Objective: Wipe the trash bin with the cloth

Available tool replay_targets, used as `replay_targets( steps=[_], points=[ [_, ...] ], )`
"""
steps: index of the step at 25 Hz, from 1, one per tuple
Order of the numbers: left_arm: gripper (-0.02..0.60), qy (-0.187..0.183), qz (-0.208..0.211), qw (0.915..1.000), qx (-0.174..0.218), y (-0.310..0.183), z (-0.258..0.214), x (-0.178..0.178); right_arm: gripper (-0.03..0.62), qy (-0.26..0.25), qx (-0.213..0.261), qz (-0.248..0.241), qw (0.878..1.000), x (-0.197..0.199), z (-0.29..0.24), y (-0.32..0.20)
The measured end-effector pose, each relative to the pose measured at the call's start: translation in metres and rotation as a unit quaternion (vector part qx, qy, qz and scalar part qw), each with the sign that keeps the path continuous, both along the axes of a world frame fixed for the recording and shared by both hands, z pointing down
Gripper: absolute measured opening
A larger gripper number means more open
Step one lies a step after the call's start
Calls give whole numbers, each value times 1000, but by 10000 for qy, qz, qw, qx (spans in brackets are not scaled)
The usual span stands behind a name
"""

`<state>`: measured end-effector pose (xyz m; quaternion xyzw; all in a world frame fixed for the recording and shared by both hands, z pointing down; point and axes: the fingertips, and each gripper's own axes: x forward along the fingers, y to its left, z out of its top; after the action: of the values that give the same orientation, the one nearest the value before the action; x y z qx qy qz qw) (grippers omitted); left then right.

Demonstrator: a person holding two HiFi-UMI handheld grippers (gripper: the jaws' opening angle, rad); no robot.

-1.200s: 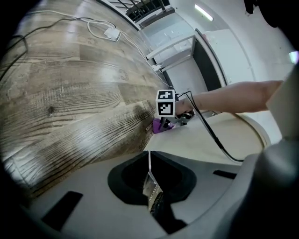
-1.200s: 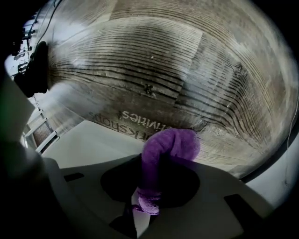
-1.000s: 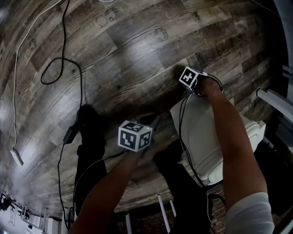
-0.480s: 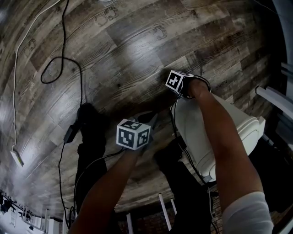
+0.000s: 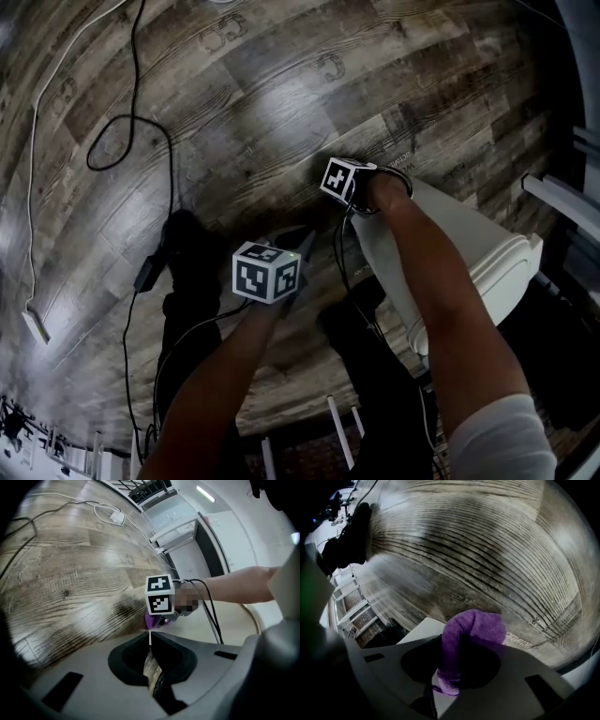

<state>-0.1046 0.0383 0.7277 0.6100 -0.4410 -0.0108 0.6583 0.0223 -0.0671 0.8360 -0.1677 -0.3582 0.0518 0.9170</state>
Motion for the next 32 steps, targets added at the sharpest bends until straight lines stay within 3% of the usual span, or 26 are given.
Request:
replay_targets(
  steps=[6,11,16,20,26,32],
  points=[
    [3,26,-26,10000,-59,12,-1,-5,97,7,-108,438,9990,-8,-1,36],
    [3,-53,-48,9998,-191,29,3,-23,97,-16,-336,505,9982,-15,4,72],
    [3,-155,51,9994,-293,47,2,-40,97,77,-847,1794,9801,-34,-12,142],
    [3,-252,150,9984,-477,70,-2,-57,97,-252,-1046,2074,9723,-55,-29,176],
    [3,-328,102,9987,-374,69,-60,-86,97,-1029,-1083,2345,9606,-98,-91,181],
    [3,-443,1,9990,-2,39,-142,-119,97,-1656,-943,2217,9563,-139,-170,155]
  ],
)
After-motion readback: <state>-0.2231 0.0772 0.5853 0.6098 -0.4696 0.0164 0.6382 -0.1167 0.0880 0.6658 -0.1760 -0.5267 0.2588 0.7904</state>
